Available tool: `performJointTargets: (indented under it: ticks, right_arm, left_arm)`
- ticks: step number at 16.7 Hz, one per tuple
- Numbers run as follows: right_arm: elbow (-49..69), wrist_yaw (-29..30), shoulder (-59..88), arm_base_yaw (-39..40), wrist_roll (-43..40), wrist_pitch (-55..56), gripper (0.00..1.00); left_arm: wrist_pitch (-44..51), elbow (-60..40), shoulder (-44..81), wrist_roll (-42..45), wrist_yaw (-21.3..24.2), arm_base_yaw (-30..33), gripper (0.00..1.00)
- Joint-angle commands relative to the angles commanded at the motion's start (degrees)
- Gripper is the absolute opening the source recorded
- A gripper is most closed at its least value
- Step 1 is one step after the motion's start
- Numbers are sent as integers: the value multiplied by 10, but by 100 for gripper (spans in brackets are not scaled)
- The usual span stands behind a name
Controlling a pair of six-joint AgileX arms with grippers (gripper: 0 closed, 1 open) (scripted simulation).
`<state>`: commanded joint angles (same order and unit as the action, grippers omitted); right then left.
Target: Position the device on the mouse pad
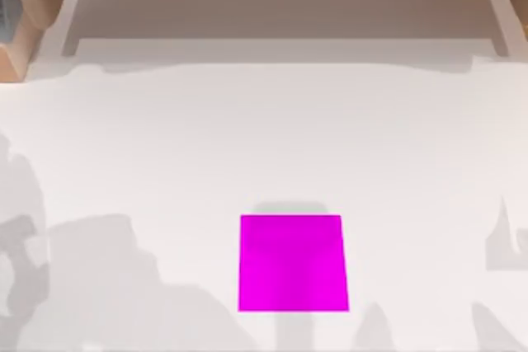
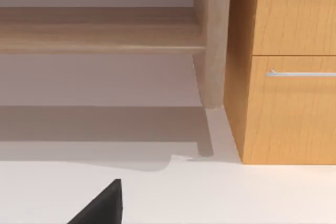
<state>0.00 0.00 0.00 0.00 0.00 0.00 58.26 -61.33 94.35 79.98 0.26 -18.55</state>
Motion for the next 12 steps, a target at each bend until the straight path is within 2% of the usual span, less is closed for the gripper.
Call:
performJointTargets:
  ticks: [4,12]
  right_arm:
    - [0,0,0,0,0,0,100]
    - [0,0,0,0,0,0,100]
  left_arm:
    - [35,-75,28,39,-2,-28,100]
    - [13,-64,38,40,-2,-28,100]
